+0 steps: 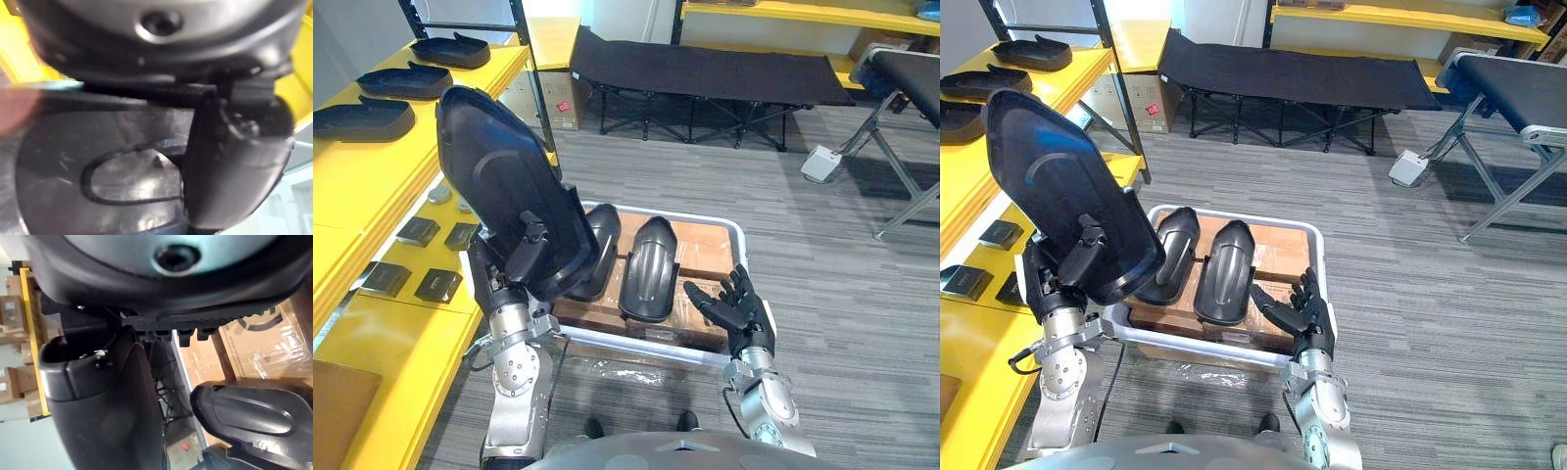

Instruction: Walk over and take three plastic housings, then place them on the shelf

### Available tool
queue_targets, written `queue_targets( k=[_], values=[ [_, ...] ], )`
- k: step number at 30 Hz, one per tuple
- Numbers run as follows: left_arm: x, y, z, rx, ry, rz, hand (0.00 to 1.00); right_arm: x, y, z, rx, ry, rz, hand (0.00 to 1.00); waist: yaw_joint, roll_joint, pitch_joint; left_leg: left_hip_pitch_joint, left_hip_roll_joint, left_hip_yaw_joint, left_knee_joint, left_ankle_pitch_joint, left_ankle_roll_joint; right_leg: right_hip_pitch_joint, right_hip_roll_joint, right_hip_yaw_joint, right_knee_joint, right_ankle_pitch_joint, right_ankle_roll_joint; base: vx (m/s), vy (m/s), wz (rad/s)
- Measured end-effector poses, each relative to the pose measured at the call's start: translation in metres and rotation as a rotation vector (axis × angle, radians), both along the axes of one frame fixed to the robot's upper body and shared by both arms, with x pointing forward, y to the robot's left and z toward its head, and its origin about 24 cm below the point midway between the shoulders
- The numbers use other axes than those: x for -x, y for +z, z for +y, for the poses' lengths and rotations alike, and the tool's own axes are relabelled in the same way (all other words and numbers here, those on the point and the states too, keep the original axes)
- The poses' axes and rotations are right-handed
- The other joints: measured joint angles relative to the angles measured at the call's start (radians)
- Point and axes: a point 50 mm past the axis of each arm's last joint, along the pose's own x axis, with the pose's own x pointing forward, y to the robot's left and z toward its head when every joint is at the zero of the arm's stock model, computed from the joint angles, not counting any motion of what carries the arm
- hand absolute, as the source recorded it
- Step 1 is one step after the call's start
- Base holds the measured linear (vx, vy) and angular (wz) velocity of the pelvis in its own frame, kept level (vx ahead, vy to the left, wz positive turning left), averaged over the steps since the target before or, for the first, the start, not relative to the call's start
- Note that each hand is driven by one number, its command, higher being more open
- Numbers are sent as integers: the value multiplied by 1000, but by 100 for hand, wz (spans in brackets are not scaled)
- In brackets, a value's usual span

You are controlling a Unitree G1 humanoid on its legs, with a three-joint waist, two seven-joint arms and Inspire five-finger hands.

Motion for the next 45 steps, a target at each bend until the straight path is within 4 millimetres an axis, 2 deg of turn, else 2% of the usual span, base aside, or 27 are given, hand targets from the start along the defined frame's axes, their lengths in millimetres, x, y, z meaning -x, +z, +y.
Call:
queue_targets(
  k=[12, 17, 20, 25, 26, 28, 29, 32, 36, 40, 45],
  values=[
    [0, 0, 0, -3, -5, -1, 0, -3, 2, 0, 0, 4, -14, 100, -1, 0, 0, -1, 4, 7, 2, -3, -5, -5, 1, 7, 0, 0, 0, -12, -9, -2],
    [0, 0, 1, -1, 8, 1, 0, -18, 12, 9, -15, 65, -75, 100, 4, 0, 0, -2, 4, -2, 5, -5, -4, -2, 1, 4, 0, 0, -1, -23, -18, 2],
    [0, 1, -2, 3, -5, -1, 0, -33, 23, 26, -23, 168, -141, 100, 9, 1, 1, -22, 3, -49, 23, -5, -4, 11, 0, -41, 0, -3, -4, -23, -27, 42],
    [5, 0, -6, 9, -33, 8, 0, -52, 37, 61, 3, 366, -216, 100, 65, 6, 5, -26, 3, -141, 24, 10, -5, 60, 1, -134, 1, -18, -10, -7, -16, 54],
    [9, 2, -5, 6, -36, 8, 0, -55, 38, 66, 7, 407, -227, 100, 88, 9, 8, -27, 3, -159, 24, 13, -6, 66, 1, -148, 3, -22, -11, -5, -4, 48],
    [14, 3, -2, 1, -33, 7, 0, -59, 39, 71, 14, 445, -233, 100, 105, 14, 13, -26, 1, -183, 24, 16, -6, 81, 0, -172, 7, -29, -14, -13, -6, 46],
    [16, 3, 0, -4, -29, 8, 0, -60, 40, 71, 17, 452, -238, 100, 116, 18, 16, -26, -1, -196, 24, 16, -6, 89, 0, -186, 8, -30, -14, -16, -1, 43],
    [20, 2, 5, -14, -27, 17, 0, -64, 44, 71, 26, 458, -255, 100, 119, 16, 23, -26, -10, -213, 24, 19, -2, 92, -9, -193, 25, -45, -8, -23, 16, 19],
    [18, 2, -3, -23, -97, 8, 0, -65, 44, 68, 27, 444, -256, 100, 113, 3, 30, -27, -18, -218, 22, 19, -3, 91, -17, -194, 27, -48, -8, -28, 40, 3],
    [16, 5, -15, -23, -172, -9, 0, -65, 44, 68, 28, 442, -255, 100, 110, 3, 31, -26, -24, -222, 20, 19, -2, 89, -22, -195, 35, -52, -6, 0, 0, 0],
    [17, 12, -9, -45, -163, -35, 0, -66, 46, 70, 27, 454, -263, 100, 116, 4, 31, -26, -25, -223, 29, 22, 4, 91, -23, -195, 36, -52, -6, 0, 0, 0]
  ],
)
